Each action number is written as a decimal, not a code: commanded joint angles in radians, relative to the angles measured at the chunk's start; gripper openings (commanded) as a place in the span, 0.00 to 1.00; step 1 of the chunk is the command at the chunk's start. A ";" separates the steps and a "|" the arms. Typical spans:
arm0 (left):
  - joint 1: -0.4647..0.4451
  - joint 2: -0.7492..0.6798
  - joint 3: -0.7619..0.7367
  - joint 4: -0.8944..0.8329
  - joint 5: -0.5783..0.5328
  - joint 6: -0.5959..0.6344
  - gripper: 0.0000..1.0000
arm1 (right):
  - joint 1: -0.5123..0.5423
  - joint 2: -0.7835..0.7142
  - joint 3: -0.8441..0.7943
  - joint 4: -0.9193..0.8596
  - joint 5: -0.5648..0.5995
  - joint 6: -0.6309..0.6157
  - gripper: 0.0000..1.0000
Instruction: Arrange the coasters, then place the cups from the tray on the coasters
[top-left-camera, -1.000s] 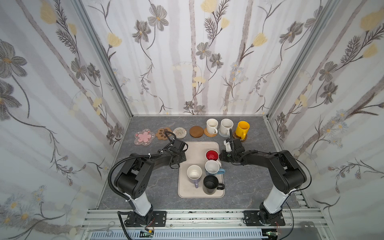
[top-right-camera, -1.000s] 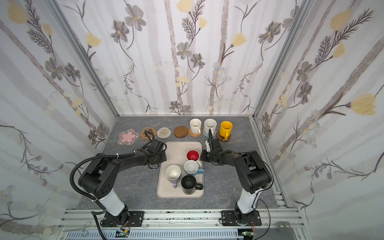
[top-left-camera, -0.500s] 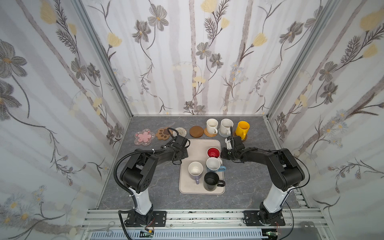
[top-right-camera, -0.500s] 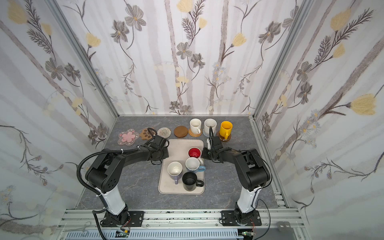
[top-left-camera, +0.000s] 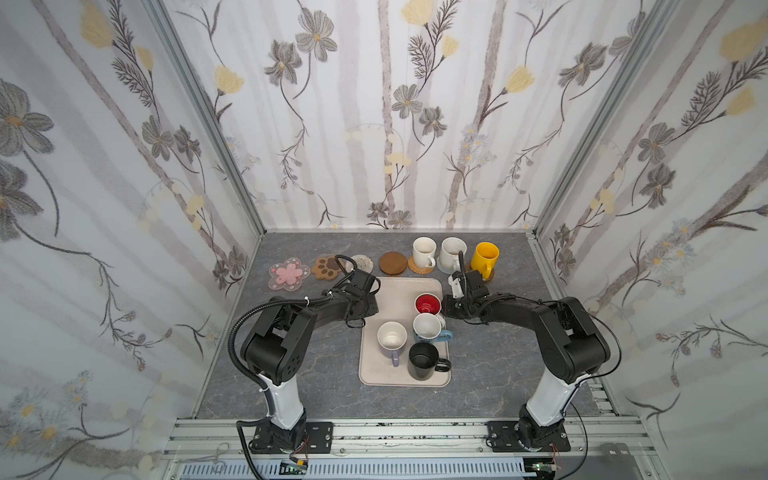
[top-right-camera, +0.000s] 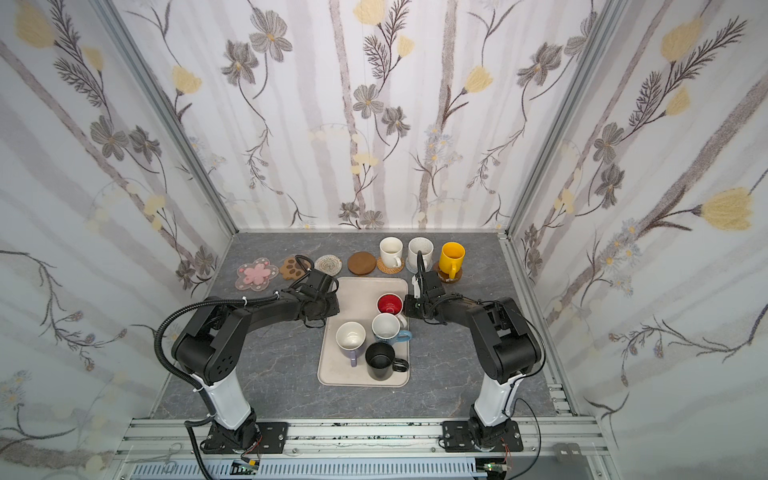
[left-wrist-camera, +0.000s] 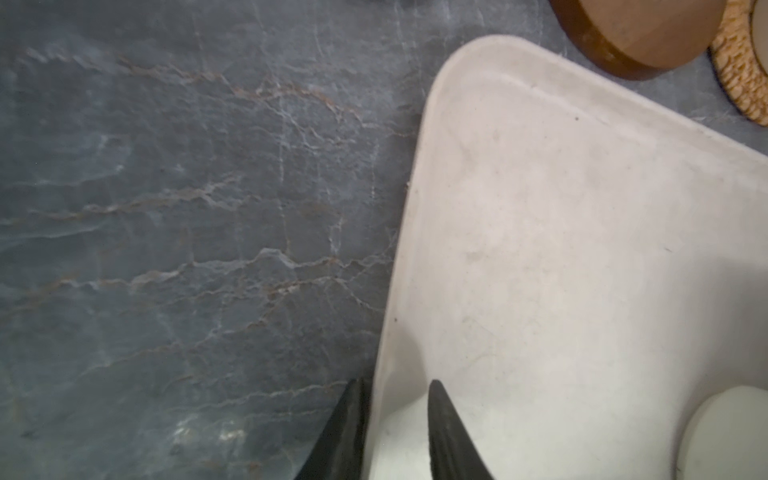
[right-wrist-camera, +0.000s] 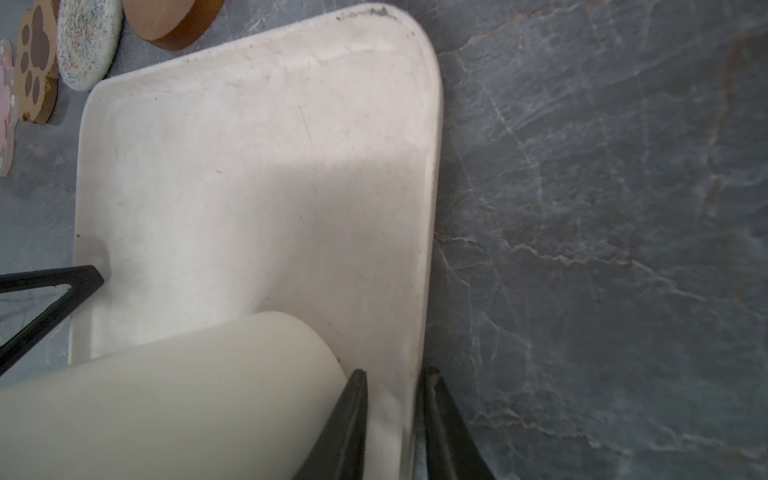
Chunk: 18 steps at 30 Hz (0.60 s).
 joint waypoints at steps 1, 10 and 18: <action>0.005 -0.028 0.000 -0.001 0.015 -0.012 0.49 | -0.005 -0.023 0.005 -0.010 0.017 -0.012 0.27; 0.012 -0.160 0.000 -0.063 -0.002 0.050 0.70 | -0.010 -0.115 -0.005 -0.055 0.057 -0.024 0.32; 0.010 -0.366 -0.002 -0.190 0.002 0.135 0.83 | -0.010 -0.243 -0.056 -0.049 0.139 -0.047 0.57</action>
